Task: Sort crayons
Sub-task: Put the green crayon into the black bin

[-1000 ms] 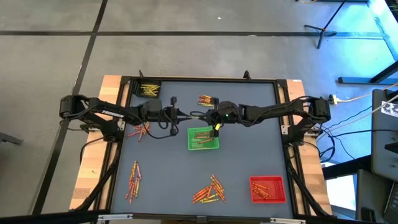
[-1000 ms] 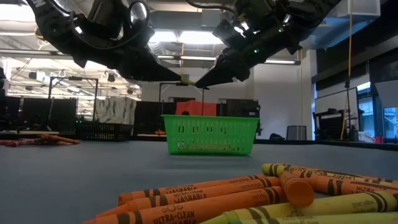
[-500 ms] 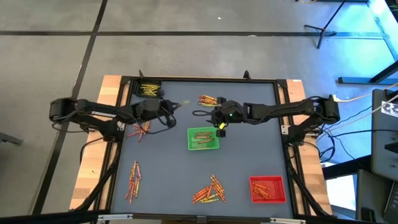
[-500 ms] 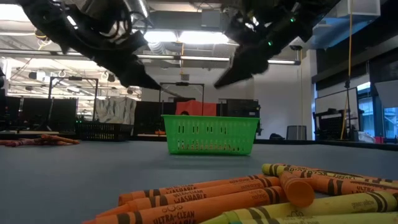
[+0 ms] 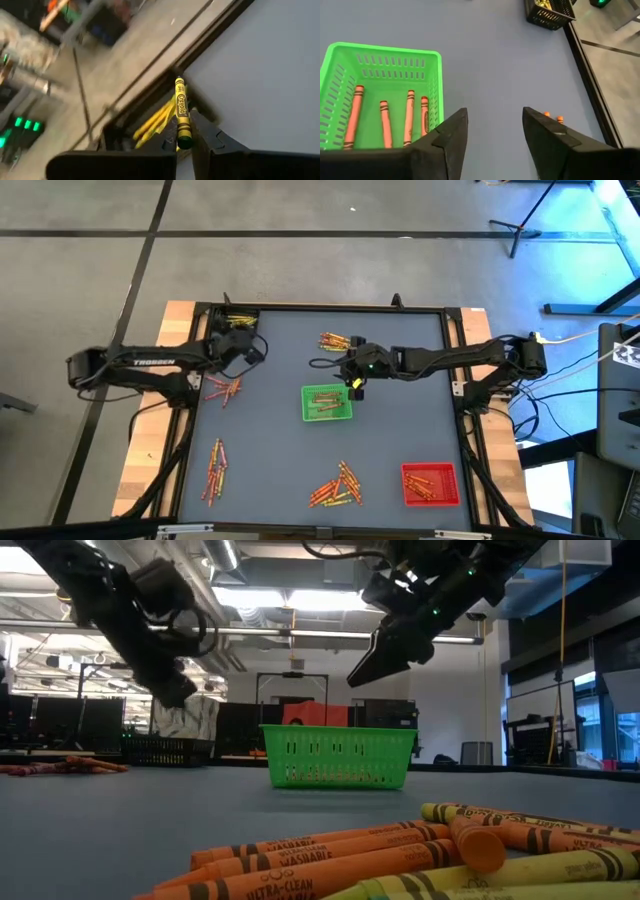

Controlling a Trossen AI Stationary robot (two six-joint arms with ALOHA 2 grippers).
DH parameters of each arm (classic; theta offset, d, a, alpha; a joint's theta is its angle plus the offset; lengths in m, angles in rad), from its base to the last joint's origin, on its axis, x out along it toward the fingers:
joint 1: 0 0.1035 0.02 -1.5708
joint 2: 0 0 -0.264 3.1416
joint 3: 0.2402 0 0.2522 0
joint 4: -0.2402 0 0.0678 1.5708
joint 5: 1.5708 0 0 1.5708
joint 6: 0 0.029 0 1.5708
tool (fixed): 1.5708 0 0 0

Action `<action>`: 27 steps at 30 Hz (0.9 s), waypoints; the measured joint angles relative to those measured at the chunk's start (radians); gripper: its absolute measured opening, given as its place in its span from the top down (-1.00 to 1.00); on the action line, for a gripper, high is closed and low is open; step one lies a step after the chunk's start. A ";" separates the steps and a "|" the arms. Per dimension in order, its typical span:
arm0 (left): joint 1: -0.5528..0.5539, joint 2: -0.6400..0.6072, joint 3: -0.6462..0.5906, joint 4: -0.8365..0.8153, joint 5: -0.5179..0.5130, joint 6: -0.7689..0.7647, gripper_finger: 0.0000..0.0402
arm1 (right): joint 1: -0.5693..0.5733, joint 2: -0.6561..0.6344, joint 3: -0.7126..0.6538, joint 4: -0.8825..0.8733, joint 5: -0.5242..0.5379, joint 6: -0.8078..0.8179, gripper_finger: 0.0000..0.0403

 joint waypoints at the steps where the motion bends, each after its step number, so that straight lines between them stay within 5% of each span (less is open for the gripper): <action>1: 0.022 0.000 0.000 -0.015 0.000 -0.008 0.95 | 0.000 0.000 0.000 0.000 0.000 -0.002 0.07; 10: 0.193 0.001 0.000 -0.027 0.102 -0.013 0.87 | 0.000 0.000 0.000 0.000 -0.007 -0.004 0.08; 21: 0.251 0.001 0.000 -0.002 0.198 -0.023 0.42 | 0.000 0.000 0.000 0.000 -0.008 -0.006 0.08; 27: 0.173 -0.001 0.000 0.171 0.487 0.046 0.38 | 0.000 0.000 0.000 0.000 -0.008 -0.006 0.08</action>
